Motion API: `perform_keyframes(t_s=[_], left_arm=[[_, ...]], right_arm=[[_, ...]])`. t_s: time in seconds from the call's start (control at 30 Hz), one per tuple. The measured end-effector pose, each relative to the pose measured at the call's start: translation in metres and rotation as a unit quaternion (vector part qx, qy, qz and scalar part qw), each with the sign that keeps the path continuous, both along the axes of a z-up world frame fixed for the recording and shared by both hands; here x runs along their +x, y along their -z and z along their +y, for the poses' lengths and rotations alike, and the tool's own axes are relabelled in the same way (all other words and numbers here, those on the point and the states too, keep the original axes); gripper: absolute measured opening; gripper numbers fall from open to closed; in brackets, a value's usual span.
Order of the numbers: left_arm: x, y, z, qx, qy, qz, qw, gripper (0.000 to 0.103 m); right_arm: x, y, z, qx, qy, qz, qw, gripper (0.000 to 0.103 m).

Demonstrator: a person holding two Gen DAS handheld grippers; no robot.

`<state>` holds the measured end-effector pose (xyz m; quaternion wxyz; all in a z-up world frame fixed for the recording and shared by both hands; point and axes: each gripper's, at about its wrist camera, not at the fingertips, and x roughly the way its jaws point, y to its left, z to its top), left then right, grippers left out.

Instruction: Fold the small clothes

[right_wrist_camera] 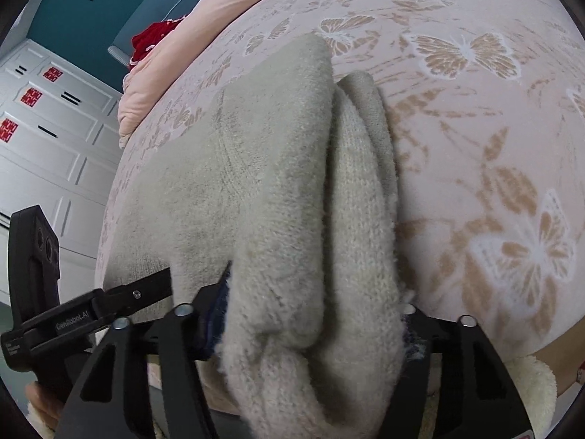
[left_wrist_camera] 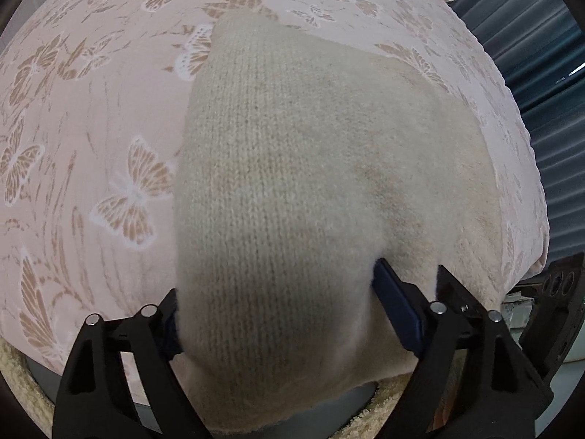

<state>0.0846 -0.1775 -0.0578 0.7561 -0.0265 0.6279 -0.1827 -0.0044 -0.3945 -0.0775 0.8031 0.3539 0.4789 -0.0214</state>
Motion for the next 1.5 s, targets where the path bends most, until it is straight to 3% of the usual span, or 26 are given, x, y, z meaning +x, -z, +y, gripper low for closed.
perform_keyframes(t_s=[0.13,0.33,0.47,0.63,0.7,0.83,0.9,1.03,1.13,1.17,1.23,1.33,1.5], left_arm=[[-0.006,-0.024,-0.003,-0.007,0.030,-0.015,0.9994,0.051],[-0.012,-0.071,-0.007,-0.074,0.050,-0.020,0.9958,0.046],[-0.018,-0.084,-0.009,-0.080,0.051,-0.027,0.9951,0.047],[-0.026,-0.050,0.029,-0.082,0.003,0.018,0.9965,0.058],[-0.030,-0.038,0.046,-0.071,-0.017,0.012,0.9973,0.062],[-0.026,-0.024,0.063,-0.080,-0.047,0.008,0.9957,0.085],[-0.021,-0.017,0.061,-0.082,-0.053,0.013,0.9951,0.090],[-0.010,0.010,0.054,-0.128,-0.074,0.060,0.9872,0.093],[-0.005,0.028,0.045,-0.140,-0.082,0.093,0.9823,0.093],[-0.004,0.030,0.042,-0.143,-0.083,0.099,0.9812,0.091],[-0.004,0.025,0.035,-0.159,-0.076,0.110,0.9782,0.067],[-0.007,-0.003,0.024,-0.135,-0.045,0.079,0.9866,0.050],[-0.020,-0.072,0.011,-0.150,0.006,0.008,0.9886,0.045]], right_arm=[[-0.005,-0.023,-0.002,0.010,0.011,-0.020,1.000,0.039],[-0.021,-0.076,0.001,-0.002,0.014,-0.061,0.998,0.038],[-0.030,-0.078,-0.005,-0.014,0.017,-0.045,0.999,0.038],[-0.048,-0.036,-0.011,0.013,0.027,0.011,0.999,0.042],[-0.053,-0.025,-0.007,0.007,0.024,0.025,0.999,0.046],[-0.055,-0.013,-0.009,0.016,0.035,0.025,0.999,0.056],[-0.054,-0.010,-0.012,0.024,0.040,0.026,0.999,0.059],[-0.050,0.005,-0.015,0.050,0.047,0.031,0.997,0.070],[-0.051,0.011,-0.019,0.068,0.057,0.030,0.996,0.067],[-0.051,0.011,-0.020,0.073,0.057,0.028,0.995,0.062],[-0.052,0.003,-0.023,0.078,0.056,0.015,0.995,0.042],[-0.055,-0.031,-0.018,0.053,0.048,-0.023,0.997,0.037],[-0.061,-0.120,-0.004,-0.024,0.034,-0.103,0.994,0.036]])
